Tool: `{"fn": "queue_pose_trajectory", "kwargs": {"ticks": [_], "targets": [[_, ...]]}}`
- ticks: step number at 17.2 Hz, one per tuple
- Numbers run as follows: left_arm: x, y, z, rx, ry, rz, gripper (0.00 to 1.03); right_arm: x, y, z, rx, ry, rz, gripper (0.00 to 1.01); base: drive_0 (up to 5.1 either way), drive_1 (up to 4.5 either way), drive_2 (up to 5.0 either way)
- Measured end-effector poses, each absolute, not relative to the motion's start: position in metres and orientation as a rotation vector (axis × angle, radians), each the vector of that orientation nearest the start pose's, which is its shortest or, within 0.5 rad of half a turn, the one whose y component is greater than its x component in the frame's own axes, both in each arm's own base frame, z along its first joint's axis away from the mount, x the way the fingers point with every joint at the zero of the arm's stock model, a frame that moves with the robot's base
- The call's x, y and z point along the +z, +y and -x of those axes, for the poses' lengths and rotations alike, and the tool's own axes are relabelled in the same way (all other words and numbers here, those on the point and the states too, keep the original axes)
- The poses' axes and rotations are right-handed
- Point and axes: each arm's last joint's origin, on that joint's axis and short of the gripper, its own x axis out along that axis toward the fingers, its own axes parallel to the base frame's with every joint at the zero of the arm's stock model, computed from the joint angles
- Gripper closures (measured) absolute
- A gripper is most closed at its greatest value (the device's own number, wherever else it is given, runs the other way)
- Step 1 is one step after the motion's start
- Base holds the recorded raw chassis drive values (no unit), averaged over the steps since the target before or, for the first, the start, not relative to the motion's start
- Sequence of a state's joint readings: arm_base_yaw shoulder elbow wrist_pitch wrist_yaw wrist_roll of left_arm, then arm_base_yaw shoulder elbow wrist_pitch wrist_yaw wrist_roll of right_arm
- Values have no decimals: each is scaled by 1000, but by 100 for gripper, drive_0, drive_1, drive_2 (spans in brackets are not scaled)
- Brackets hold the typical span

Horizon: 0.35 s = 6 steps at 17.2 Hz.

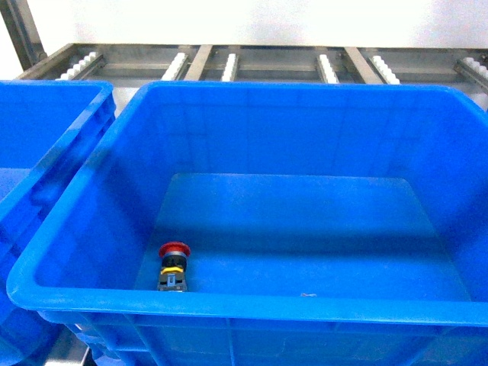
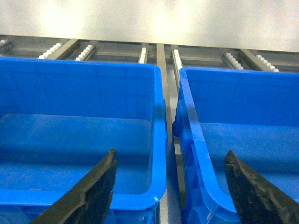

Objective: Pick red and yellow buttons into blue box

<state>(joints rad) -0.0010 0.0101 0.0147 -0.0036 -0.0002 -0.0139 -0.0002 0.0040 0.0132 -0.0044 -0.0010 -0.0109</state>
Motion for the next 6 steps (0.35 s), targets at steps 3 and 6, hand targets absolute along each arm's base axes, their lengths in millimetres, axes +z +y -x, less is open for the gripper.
{"fn": "queue_pose_trajectory", "kwargs": {"ticks": [3,6], "targets": [[167,0,-97,-1,-1,12,6,167,0,-97,1,-5,10,2,0,0,0],[167,0,-97,-1,-1,11,5,167,0,-97,1,-5,10,3,0,0,0]]}}
